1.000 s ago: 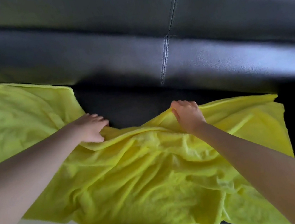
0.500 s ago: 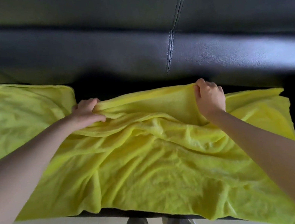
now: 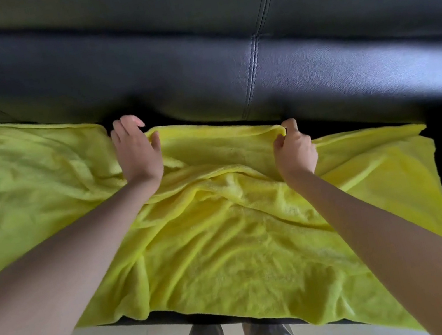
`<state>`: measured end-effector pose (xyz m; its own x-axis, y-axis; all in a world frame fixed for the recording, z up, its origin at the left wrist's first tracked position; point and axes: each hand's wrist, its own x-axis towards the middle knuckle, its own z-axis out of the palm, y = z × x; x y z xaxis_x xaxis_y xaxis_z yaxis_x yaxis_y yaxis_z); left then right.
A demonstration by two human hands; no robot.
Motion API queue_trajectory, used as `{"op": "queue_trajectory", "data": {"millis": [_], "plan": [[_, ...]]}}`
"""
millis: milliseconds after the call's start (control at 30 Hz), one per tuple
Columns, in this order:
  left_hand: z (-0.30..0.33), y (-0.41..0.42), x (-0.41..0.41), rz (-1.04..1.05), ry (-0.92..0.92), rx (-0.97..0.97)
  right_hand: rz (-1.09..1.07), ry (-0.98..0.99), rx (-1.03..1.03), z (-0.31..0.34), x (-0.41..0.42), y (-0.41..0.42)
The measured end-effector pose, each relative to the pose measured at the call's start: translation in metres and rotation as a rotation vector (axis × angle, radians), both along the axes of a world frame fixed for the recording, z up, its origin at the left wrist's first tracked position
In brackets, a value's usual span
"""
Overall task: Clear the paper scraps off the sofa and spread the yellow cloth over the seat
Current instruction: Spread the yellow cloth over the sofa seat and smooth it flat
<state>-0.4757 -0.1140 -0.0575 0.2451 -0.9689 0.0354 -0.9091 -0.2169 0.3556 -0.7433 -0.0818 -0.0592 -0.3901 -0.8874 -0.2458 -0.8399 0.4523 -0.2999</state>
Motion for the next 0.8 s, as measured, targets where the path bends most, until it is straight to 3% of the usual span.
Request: {"op": "queue_trajectory", "data": {"millis": [67, 167, 333, 533, 667, 800], "plan": [[-0.005, 0.012, -0.009, -0.104, 0.029, -0.003, -0.023, -0.116, -0.030, -0.008, 0.004, 0.006], [-0.018, 0.030, -0.020, -0.293, -0.020, 0.176, 0.092, -0.164, -0.041, -0.019, 0.004, 0.018], [-0.030, 0.045, -0.017, -0.215, -0.044, 0.624, 0.300, -0.052, 0.247, -0.038, -0.011, 0.027], [-0.020, 0.064, 0.003, -0.274, -0.065, 0.863, 0.446, -0.010, 0.399, -0.037, -0.041, 0.021], [-0.020, 0.073, 0.019, -0.248, -0.039, 0.860, 0.695, 0.064, 0.289, -0.033, -0.046, 0.034], [-0.021, 0.052, 0.016, -0.157, -0.050, 0.757, 0.780, 0.132, -0.051, -0.025, -0.070, 0.042]]}}
